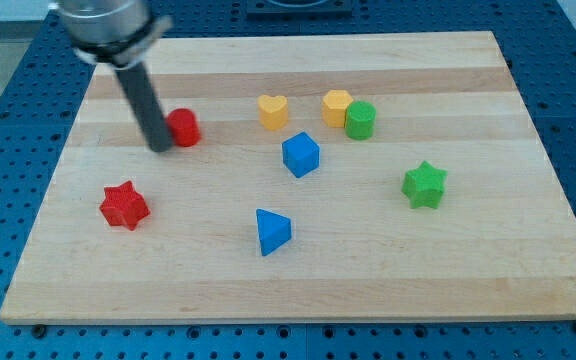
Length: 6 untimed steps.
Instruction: Slide the red circle to the yellow heart
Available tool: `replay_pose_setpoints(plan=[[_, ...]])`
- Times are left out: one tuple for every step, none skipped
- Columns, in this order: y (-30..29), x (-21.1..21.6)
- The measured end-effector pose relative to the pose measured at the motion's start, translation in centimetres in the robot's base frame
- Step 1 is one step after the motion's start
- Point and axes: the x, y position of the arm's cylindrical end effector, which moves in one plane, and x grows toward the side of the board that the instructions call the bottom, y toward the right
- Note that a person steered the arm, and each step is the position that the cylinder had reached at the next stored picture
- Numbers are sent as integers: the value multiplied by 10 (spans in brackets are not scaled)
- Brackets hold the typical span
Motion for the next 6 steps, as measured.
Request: replay_pose_setpoints(plan=[[31, 0], [-30, 2], [-58, -21], [-32, -28], [10, -28], [49, -28]])
